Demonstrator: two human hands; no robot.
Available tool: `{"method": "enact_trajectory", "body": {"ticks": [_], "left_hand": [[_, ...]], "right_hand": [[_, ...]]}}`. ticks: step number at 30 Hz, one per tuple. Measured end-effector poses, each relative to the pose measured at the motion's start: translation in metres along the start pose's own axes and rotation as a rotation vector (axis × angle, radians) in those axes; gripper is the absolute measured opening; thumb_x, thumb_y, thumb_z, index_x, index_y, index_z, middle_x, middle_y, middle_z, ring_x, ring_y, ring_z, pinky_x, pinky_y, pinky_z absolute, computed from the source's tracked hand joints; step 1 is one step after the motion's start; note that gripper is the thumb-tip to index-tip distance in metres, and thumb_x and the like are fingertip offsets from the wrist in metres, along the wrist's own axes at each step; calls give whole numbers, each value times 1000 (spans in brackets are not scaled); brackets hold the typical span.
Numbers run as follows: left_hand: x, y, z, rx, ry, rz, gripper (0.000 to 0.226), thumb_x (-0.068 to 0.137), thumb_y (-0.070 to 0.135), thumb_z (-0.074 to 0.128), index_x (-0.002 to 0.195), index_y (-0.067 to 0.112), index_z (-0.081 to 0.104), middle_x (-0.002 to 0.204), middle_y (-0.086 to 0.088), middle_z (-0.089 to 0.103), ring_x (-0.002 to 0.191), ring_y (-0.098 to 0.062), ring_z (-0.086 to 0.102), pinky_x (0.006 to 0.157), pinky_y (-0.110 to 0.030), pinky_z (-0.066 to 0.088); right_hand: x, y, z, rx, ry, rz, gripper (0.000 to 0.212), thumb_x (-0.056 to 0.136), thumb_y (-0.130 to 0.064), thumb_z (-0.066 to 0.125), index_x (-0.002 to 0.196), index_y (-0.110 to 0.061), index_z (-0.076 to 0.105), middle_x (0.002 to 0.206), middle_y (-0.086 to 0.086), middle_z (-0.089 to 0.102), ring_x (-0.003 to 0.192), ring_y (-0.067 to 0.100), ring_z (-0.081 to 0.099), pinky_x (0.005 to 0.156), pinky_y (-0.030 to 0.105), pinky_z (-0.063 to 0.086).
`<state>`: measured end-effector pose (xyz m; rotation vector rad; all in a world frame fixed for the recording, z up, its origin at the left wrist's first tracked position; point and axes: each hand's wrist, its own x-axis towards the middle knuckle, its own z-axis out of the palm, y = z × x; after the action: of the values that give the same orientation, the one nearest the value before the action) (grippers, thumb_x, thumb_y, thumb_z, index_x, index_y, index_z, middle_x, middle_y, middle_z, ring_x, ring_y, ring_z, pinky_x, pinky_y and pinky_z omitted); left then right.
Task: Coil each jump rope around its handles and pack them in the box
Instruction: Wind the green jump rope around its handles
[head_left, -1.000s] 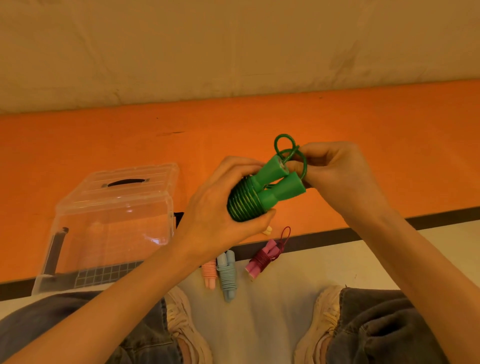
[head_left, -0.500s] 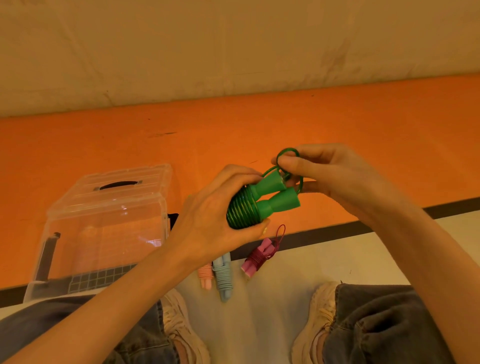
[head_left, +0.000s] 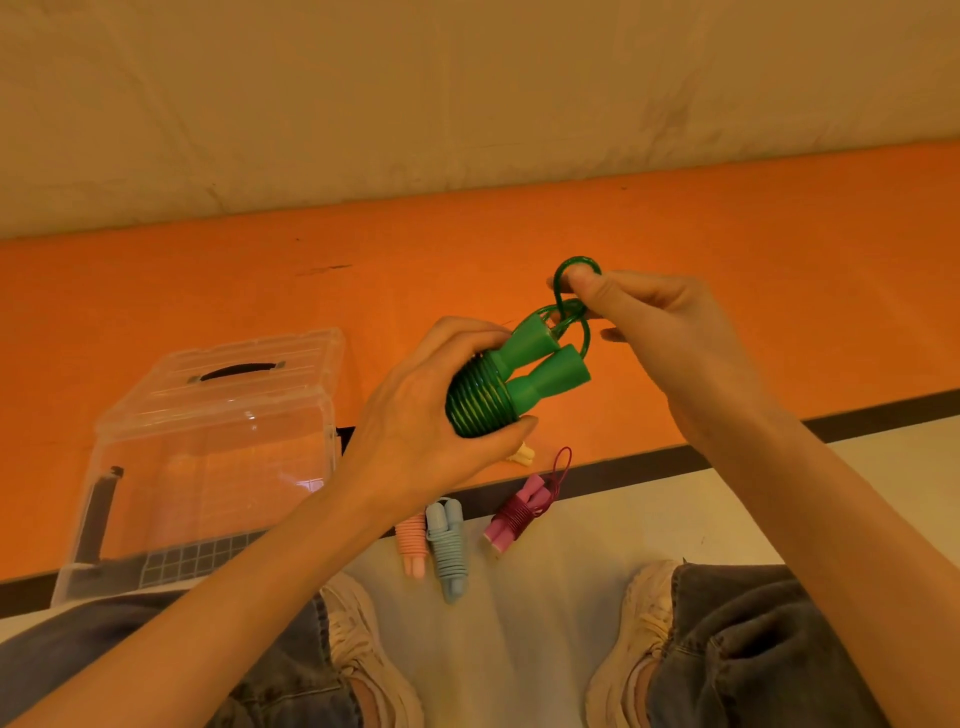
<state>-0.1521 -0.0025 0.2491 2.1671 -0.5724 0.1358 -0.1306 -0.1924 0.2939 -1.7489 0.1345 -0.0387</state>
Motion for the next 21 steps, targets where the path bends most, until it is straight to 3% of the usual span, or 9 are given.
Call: {"method": "enact_trajectory", "body": {"ticks": [3, 6, 8, 11, 13, 15, 19, 21], "left_hand": [[-4, -2, 1, -16, -31, -23, 51, 74, 33, 79, 119, 21, 60, 118, 15, 57, 108, 2, 54, 85, -7, 35], [-6, 0, 3, -117, -48, -93, 52, 72, 37, 78, 120, 29, 60, 111, 18, 61, 103, -2, 59, 84, -16, 44], [-6, 2, 4, -187, -46, -140, 53, 69, 41, 78, 119, 37, 58, 105, 19, 64, 97, -3, 62, 80, -19, 48], [-6, 4, 4, -242, -19, -134, 57, 68, 44, 76, 120, 46, 54, 110, 24, 63, 102, 1, 61, 85, -14, 47], [-8, 1, 6, -233, -31, -142, 66, 69, 43, 78, 130, 41, 51, 119, 24, 61, 109, 3, 59, 92, -19, 47], [-10, -4, 9, -202, -53, -154, 74, 70, 41, 79, 137, 33, 49, 126, 22, 59, 115, 2, 56, 97, -26, 47], [-8, -3, 12, -164, -46, -122, 71, 71, 45, 77, 134, 28, 51, 118, 18, 58, 109, -3, 57, 90, -26, 48], [-6, -1, 13, -141, -29, -110, 68, 70, 50, 75, 131, 27, 53, 114, 14, 54, 106, -4, 56, 87, -25, 47]], "right_hand": [[9, -2, -11, -85, 157, -106, 11, 87, -21, 68, 82, -15, 75, 66, 12, 62, 64, 7, 51, 64, 25, 39], [17, -3, -23, 218, 143, 100, 16, 93, -7, 56, 81, -8, 67, 73, 6, 70, 70, 16, 68, 72, 32, 56], [19, -2, -24, 419, 89, 227, 19, 95, -4, 49, 81, -6, 62, 75, 6, 71, 75, 22, 73, 72, 33, 59], [22, -1, -27, 556, 44, 290, 20, 96, -4, 46, 82, -5, 60, 76, 4, 72, 73, 18, 73, 64, 28, 59], [23, -1, -32, 588, -48, 336, 15, 94, -3, 47, 89, -8, 60, 89, 7, 71, 77, 17, 72, 66, 28, 59], [23, -1, -36, 601, -172, 357, 19, 85, -2, 52, 100, -10, 61, 104, 8, 71, 90, 20, 71, 80, 31, 59], [18, 7, -33, 438, -424, 232, 51, 68, 4, 66, 117, -7, 60, 121, 11, 66, 110, 23, 64, 94, 29, 52], [16, 9, -29, 330, -491, 132, 51, 69, 6, 63, 119, -5, 59, 123, 13, 65, 114, 22, 62, 94, 27, 51]]}}
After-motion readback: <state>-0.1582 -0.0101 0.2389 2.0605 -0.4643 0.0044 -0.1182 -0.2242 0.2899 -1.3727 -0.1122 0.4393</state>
